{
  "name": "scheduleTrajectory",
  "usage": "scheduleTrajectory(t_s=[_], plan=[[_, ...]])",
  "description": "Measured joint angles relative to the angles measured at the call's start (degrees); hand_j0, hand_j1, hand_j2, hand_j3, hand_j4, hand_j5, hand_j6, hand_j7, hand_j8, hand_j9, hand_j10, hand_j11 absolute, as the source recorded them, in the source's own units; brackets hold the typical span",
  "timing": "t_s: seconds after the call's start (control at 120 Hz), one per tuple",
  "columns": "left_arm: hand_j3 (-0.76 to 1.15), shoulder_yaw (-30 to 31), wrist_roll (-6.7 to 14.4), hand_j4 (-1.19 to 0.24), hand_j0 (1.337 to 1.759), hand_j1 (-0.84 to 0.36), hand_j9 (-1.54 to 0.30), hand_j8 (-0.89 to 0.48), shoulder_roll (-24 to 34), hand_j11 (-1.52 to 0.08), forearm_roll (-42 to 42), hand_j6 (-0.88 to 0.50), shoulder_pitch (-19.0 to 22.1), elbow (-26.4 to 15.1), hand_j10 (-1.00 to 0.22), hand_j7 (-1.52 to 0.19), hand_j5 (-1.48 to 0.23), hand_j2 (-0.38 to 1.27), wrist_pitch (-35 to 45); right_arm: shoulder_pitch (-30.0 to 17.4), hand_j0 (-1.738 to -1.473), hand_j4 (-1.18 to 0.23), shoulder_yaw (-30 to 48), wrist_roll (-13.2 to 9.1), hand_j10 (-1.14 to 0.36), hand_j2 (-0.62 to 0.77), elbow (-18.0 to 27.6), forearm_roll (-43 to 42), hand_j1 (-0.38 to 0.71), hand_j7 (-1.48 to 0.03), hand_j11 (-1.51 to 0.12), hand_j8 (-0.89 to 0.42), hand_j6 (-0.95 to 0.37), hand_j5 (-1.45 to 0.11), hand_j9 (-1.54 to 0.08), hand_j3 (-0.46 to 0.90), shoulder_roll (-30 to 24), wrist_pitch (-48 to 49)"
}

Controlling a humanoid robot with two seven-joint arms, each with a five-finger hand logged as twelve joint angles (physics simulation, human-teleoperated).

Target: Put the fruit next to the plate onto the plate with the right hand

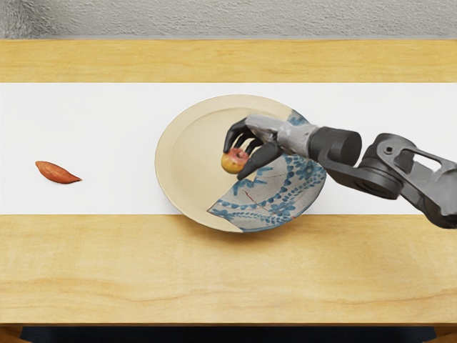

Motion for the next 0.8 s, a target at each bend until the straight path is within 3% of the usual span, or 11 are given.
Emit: scheduleTrajectory(t_s=[0.108,0.208,0.442,0.617,0.8], plan=[[0.0,0.0,0.0,-0.24,1.658,0.06,-0.32,-0.24,0.0,-0.32,0.0,-0.24,0.0,0.0,-0.24,-0.32,-0.32,0.05,0.0,0.09,-1.658,-0.7,-0.47,-0.03,-0.72,0.34,-0.32,-0.64,0.32,-0.95,-0.99,-0.4,-0.43,-1.01,-0.99,0.0,0.55,-0.52],[0.0,0.0,-0.01,-0.24,1.658,0.06,-0.32,-0.24,0.0,-0.32,0.0,-0.24,0.0,0.0,-0.24,-0.32,-0.32,0.05,0.0,0.34,-1.658,-0.63,-0.62,-0.04,-0.64,0.23,-0.52,-0.71,0.28,-0.85,-0.87,-0.43,-0.45,-0.89,-0.87,0.0,0.6,-0.59],[0.0,0.0,0.0,-0.24,1.658,0.06,-0.32,-0.24,0.0,-0.32,0.0,-0.24,0.0,0.0,-0.24,-0.32,-0.32,0.05,0.0,0.52,-1.658,-0.39,-0.23,0.0,-0.39,0.04,-0.88,1.18,0.07,-0.51,-0.52,-0.32,-0.33,-0.52,-0.52,0.0,-0.81,-0.34],[0.0,0.0,0.0,-0.24,1.658,0.06,-0.32,-0.24,0.0,-0.32,0.0,-0.24,0.0,0.0,-0.24,-0.32,-0.32,0.05,0.0,0.58,-1.658,-0.2,0.88,0.49,-0.2,0.01,-0.53,8.48,-0.13,-0.27,-0.27,-0.18,-0.18,-0.27,-0.27,0.0,-5.68,1.75],[0.0,0.0,0.0,-0.24,1.658,0.06,-0.32,-0.24,0.0,-0.32,0.0,-0.24,0.0,0.0,-0.24,-0.32,-0.32,0.05,0.0,0.45,-1.658,-0.11,3.76,0.74,-0.11,0.0,-0.44,23.51,-0.23,-0.14,-0.14,-0.1,-0.1,-0.14,-0.14,0.0,-13.38,13.49]])
